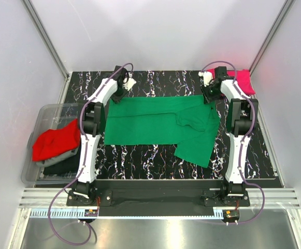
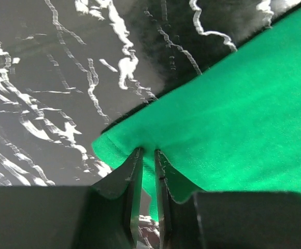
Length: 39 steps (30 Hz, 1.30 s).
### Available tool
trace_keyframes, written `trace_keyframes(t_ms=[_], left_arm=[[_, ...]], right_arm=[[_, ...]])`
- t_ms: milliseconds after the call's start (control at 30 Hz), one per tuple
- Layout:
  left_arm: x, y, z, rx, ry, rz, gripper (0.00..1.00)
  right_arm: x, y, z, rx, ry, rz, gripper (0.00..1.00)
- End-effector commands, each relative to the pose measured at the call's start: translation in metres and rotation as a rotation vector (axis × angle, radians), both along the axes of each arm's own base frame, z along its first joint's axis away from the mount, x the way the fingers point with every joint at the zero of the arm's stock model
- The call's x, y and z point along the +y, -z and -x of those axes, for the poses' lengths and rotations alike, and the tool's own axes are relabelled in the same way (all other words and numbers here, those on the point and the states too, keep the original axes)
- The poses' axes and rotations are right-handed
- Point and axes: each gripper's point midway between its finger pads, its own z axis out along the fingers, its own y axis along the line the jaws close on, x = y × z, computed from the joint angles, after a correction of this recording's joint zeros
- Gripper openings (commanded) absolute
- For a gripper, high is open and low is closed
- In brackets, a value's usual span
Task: Fold and stack the t-shirts
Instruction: Fold the tshirt
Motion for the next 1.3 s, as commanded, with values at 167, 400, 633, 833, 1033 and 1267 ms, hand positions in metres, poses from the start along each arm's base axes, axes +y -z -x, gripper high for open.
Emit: trace_keyframes(t_ms=[167,400,633,833,1033,1267], left_arm=[[0.012,0.005,-0.022,-0.037,0.028,-0.096,0.20],[0.010,0.001,-0.040,-0.095,0.015,-0.100,0.20],[-0.008,-0.153,-0.043,-0.395,-0.052,0.024,0.28],[-0.042,-0.233,0.010,-0.500,0.023,0.122,0.50],[-0.033,-0.191,0.069,-0.347,0.027,0.112,0.61],[-0.030,-0.119,0.134,-0.123,0.044,0.156,0.65]], right_arm=[[-0.016,0.026,-0.009,0.026,-0.003,0.120,0.37],[-0.020,0.022,-0.030,-0.020,-0.012,0.145,0.36],[0.020,-0.110,-0.039,-0.243,-0.092,0.028,0.38],[0.054,-0.174,0.026,-0.348,-0.350,-0.078,0.43],[0.054,-0.118,0.154,-0.289,-0.714,0.028,0.41],[0.060,-0.075,0.266,-0.340,-1.031,0.144,0.40]])
